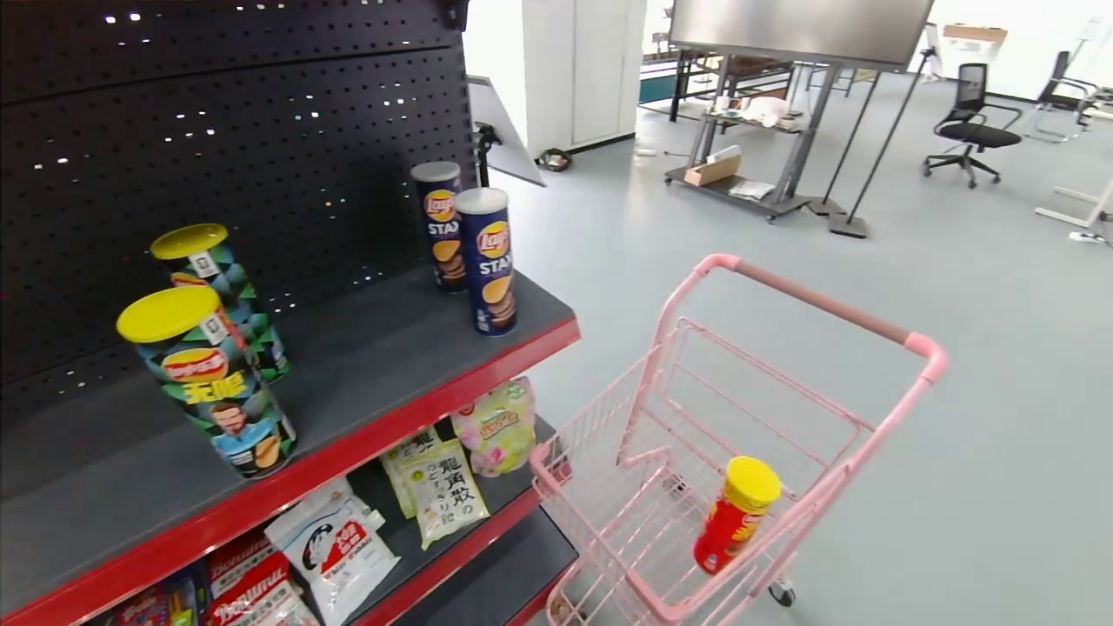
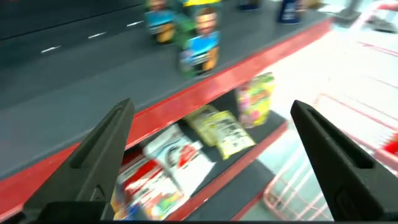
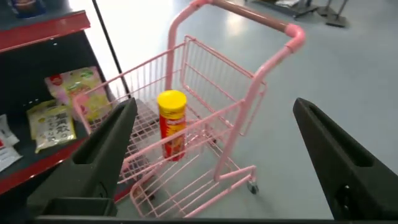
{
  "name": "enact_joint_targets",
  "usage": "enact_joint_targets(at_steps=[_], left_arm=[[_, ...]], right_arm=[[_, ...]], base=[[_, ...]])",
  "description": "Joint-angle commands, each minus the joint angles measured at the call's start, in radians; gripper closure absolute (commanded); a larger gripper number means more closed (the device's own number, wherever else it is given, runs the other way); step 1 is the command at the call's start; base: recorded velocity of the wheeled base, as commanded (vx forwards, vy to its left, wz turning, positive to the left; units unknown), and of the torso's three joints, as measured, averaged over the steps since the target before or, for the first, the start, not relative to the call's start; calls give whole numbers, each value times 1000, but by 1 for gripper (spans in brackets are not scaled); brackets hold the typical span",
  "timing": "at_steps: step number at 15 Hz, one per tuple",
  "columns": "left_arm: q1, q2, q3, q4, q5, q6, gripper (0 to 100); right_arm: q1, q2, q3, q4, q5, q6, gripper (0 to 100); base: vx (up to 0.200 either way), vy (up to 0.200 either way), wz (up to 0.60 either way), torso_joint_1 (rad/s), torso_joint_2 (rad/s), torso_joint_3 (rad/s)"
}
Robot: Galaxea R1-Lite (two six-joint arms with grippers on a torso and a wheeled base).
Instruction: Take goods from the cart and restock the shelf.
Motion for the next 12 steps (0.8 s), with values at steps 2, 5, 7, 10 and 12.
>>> enact_joint_targets(at_steps=[2, 5, 7, 10, 12], left_arm=[[0, 1, 0, 0, 0, 0, 0], [0, 1, 0, 0, 0, 0, 0], [0, 1, 0, 0, 0, 0, 0], [0, 1, 0, 0, 0, 0, 0], [0, 1, 0, 0, 0, 0, 0]], right_arm=[[0, 1, 0, -1, 0, 0, 0], [0, 1, 0, -1, 0, 1, 0], [0, 1, -1, 0, 2, 18, 0], [-6, 16, -3, 2, 3, 0, 0], [20, 321, -294, 2, 20, 105, 0]], base=[[0, 0, -600, 2, 2, 0], [0, 0, -200, 1, 1, 1], [0, 0, 0, 0, 0, 0], [0, 0, 0, 0, 0, 0], [0, 0, 0, 0, 0, 0]])
